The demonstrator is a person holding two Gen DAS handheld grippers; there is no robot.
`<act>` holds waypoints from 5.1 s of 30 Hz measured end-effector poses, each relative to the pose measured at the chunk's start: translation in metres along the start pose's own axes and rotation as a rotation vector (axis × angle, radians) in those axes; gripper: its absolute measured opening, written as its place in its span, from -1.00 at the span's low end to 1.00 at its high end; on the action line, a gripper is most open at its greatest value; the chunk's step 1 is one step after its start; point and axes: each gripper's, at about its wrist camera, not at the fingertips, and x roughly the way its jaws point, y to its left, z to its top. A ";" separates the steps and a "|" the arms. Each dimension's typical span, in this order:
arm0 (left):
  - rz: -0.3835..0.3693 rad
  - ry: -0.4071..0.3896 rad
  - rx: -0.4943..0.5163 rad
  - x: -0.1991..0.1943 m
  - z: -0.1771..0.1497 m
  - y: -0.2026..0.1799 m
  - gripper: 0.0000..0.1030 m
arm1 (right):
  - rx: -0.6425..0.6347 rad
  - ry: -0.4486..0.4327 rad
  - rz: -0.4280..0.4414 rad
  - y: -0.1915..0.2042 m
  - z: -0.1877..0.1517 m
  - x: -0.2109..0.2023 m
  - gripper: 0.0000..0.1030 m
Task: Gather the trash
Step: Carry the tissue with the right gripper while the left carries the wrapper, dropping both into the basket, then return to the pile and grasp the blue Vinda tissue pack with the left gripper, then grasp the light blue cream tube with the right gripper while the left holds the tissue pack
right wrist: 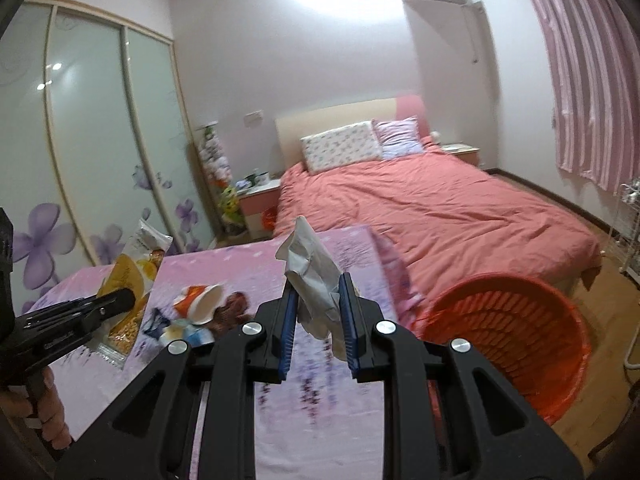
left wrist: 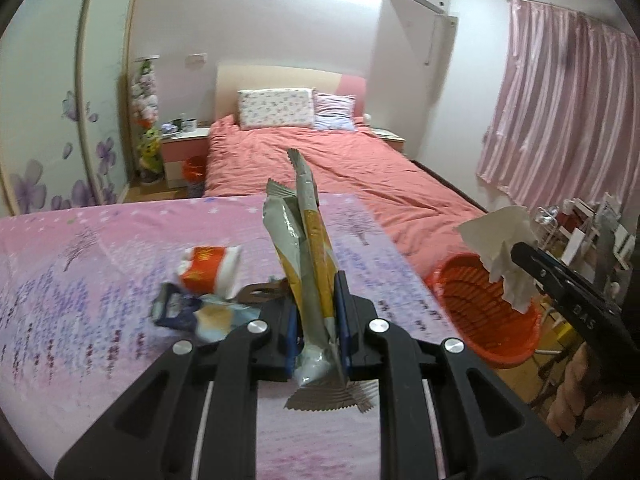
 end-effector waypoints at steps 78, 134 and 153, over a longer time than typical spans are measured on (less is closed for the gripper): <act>0.061 0.136 0.069 0.094 -0.057 -0.020 0.38 | 0.153 0.165 -0.125 -0.083 -0.033 0.053 0.12; 0.407 0.276 -0.172 0.086 -0.088 0.191 0.04 | -0.095 0.529 0.166 0.137 -0.097 0.140 -0.43; 0.382 0.282 -0.193 0.097 -0.081 0.210 0.06 | -0.016 0.449 0.137 0.148 -0.070 0.168 -0.20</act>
